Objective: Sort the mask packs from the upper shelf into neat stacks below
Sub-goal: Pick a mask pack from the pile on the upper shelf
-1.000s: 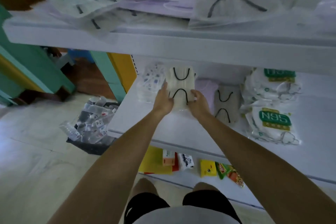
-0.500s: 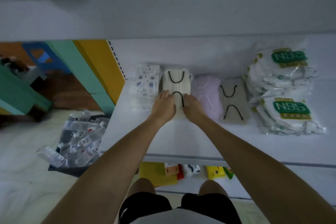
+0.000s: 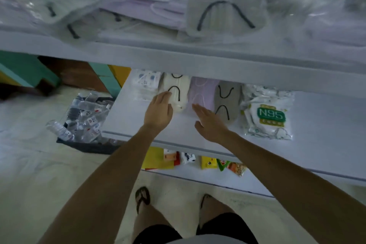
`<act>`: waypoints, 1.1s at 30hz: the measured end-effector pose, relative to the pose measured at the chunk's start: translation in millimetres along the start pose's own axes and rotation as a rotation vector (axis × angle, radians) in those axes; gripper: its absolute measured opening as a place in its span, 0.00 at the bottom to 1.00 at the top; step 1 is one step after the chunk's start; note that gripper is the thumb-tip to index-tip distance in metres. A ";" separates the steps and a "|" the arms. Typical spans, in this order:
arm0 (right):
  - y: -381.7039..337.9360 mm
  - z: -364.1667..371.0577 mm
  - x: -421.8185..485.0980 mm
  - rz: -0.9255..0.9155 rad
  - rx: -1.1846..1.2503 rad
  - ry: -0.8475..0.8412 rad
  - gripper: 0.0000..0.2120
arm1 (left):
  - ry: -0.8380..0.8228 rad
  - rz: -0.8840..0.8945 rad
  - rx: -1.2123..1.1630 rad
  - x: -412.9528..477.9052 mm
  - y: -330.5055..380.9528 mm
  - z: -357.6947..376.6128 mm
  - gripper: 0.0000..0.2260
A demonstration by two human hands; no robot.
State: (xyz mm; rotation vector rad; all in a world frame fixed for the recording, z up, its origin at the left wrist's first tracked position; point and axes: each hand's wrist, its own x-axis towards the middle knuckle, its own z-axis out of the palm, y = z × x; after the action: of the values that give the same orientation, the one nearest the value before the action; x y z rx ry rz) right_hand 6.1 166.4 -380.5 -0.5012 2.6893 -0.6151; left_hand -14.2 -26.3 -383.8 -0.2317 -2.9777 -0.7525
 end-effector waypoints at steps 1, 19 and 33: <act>5.0 -4.5 -12.1 -0.036 -0.045 -0.011 0.27 | 0.006 0.012 -0.011 -8.2 12.8 -0.2 0.21; -20.8 -105.2 -252.4 -0.398 -0.075 0.667 0.20 | 0.339 0.535 -0.201 -125.9 214.1 -100.8 0.18; 116.0 -273.7 -337.5 0.084 -0.384 0.838 0.32 | 0.344 0.670 -0.360 -54.9 426.7 -90.6 0.20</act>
State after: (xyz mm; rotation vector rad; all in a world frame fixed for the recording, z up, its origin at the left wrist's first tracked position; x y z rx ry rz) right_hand 165.6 497.0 -120.7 -0.2385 3.6372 -0.3137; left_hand 110.4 294.3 -110.0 -0.9432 -2.2017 -1.0715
